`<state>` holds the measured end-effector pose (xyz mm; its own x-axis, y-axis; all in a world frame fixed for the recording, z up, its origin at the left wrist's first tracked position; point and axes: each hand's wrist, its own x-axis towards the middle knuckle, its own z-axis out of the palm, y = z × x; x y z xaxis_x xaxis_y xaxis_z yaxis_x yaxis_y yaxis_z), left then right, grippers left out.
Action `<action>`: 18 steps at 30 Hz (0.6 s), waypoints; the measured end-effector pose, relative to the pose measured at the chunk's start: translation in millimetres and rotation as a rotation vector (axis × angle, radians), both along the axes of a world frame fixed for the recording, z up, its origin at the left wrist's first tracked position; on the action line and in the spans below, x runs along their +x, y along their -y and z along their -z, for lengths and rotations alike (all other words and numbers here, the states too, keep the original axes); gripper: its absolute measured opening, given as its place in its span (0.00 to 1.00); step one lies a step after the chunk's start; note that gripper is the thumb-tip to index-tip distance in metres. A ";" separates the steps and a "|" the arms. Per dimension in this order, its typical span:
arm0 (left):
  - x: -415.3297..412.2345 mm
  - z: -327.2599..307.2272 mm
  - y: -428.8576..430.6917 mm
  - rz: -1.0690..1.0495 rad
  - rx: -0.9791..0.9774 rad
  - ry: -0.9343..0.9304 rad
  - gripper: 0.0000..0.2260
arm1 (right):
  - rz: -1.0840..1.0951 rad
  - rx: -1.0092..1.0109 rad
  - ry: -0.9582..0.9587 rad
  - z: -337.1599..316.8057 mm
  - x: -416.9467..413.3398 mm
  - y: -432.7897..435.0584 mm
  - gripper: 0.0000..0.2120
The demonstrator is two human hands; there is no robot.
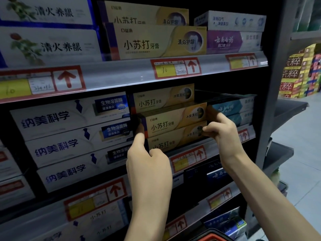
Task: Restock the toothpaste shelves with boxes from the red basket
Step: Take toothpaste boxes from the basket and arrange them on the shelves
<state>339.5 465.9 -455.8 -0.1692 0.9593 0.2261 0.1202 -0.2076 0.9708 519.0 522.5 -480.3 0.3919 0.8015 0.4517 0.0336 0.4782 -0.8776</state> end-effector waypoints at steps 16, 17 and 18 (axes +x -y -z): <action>-2.1 -5.8 8.5 0.020 -0.005 0.051 0.29 | 0.027 -0.008 0.039 -4.8 -5.0 11.2 0.16; -1.9 -6.0 9.2 0.015 0.001 0.048 0.29 | 0.025 -0.016 0.043 -5.3 -5.3 12.0 0.16; -2.1 -5.0 8.9 0.014 0.002 0.046 0.29 | 0.021 -0.023 0.049 -6.0 -5.4 12.8 0.17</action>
